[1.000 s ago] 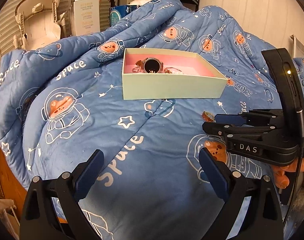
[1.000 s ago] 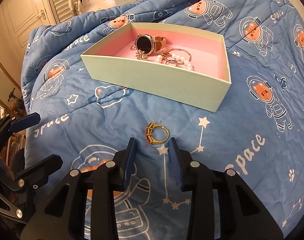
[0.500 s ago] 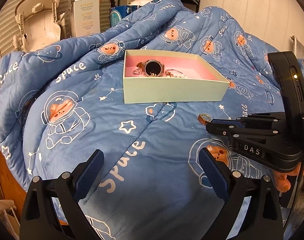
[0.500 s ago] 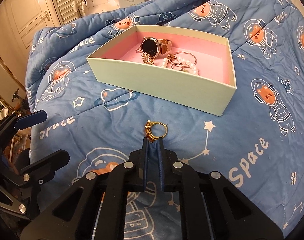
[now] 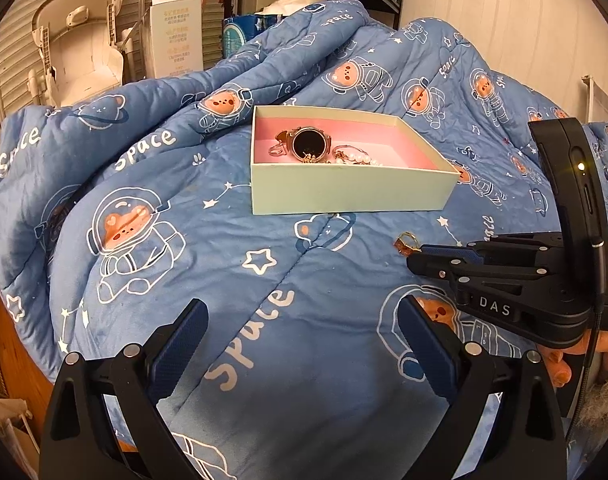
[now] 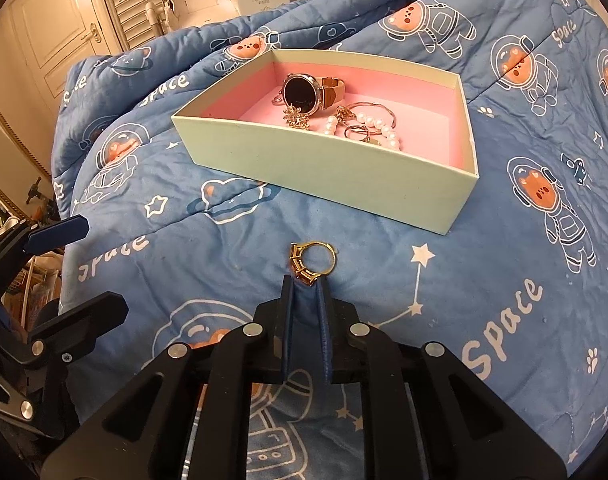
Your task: Organize jewelry
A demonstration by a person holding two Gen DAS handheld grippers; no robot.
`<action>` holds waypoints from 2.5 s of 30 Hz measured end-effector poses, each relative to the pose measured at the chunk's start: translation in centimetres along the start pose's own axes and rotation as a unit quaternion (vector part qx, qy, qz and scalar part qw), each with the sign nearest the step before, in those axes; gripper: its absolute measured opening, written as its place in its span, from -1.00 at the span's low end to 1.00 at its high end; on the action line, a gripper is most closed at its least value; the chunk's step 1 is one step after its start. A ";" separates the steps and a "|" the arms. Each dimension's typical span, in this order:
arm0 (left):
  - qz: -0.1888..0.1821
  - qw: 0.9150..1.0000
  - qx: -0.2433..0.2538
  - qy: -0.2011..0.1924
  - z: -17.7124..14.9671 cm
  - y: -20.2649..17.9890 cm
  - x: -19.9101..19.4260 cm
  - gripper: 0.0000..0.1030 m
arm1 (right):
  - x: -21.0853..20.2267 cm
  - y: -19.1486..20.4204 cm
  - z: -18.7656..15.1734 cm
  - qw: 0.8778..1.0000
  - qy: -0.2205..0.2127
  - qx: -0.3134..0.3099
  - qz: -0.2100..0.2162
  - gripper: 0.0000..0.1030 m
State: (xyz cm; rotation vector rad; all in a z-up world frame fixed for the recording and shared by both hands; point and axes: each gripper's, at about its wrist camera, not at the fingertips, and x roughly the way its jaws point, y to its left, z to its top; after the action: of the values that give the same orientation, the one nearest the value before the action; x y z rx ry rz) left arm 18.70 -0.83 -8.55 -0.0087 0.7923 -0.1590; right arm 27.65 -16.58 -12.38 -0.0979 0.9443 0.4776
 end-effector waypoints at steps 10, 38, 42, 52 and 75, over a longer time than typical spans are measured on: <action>-0.001 1.000 -0.005 0.004 0.2 0.3 0.4 0.82 | 1.0 0.3 0.8 1.000 0.003 -0.003 -0.007 -0.54; 0.007 0.999 0.027 -0.030 5.8 0.1 0.2 0.82 | -4.9 0.0 5.9 0.998 -0.035 -0.007 0.046 -0.54; 0.010 0.999 0.035 -0.034 6.9 0.2 0.6 0.82 | -4.5 -0.5 7.2 0.999 -0.035 -0.011 0.040 -0.54; 0.003 0.999 0.032 -0.010 9.6 1.0 3.3 0.82 | -0.6 -2.3 11.0 0.999 0.008 -0.004 0.035 -0.54; -0.007 1.000 0.010 0.027 10.3 2.4 5.4 0.82 | 6.2 -3.1 12.6 0.996 0.089 -0.016 -0.005 -0.54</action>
State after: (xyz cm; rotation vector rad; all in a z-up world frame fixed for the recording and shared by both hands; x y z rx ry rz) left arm 30.08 0.22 -5.34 0.0093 0.8444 -0.1818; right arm 41.58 -13.52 -10.26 -0.1774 1.1102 0.4801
